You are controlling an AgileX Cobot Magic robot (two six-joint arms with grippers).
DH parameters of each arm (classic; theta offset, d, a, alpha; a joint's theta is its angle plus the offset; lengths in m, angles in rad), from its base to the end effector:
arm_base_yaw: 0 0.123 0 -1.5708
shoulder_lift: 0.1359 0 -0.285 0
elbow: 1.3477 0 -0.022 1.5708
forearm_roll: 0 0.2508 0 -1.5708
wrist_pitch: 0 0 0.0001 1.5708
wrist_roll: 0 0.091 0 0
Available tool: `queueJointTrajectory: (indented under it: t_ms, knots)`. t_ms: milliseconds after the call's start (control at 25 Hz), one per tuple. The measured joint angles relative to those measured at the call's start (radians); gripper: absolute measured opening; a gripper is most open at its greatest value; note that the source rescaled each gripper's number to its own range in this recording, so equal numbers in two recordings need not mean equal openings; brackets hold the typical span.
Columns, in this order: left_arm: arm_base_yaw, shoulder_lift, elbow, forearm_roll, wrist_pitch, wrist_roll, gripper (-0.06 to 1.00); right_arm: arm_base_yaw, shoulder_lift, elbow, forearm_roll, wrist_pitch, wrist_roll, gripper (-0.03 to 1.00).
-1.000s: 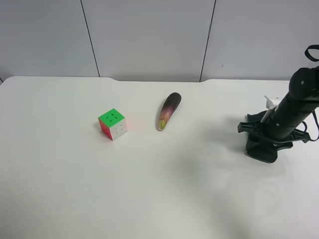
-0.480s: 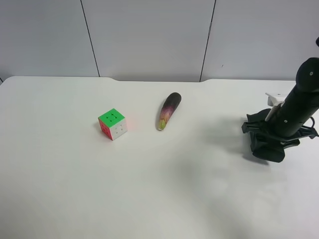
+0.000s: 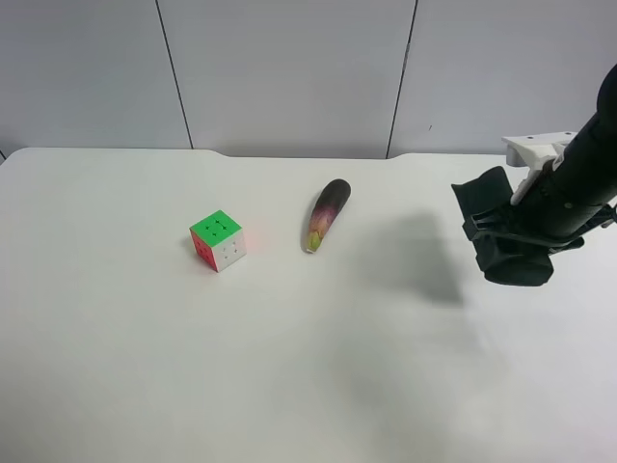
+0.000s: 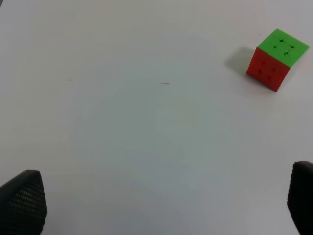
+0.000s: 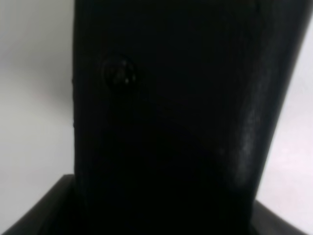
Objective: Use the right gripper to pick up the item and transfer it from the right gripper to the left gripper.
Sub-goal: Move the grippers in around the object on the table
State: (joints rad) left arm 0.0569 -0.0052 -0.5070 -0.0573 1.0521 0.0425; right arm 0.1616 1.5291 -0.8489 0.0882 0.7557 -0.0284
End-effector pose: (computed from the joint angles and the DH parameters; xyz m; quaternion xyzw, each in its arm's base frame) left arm -0.0059 -0.0049 0.2800 -0.0049 0.8474 -0.0023 0.5309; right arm 0.2628 0.0484 0.1962 -0.0658 0.9911 0.0409 0.1082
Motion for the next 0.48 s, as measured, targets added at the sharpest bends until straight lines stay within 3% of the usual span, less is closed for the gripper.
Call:
queueJointTrajectory:
  t_ms: [480]
  knots:
    - [0.0, 0.014, 0.0, -0.006, 0.001, 0.0, 1.0, 0.282, -0.095, 0.0, -0.003, 0.075, -0.097, 0.03]
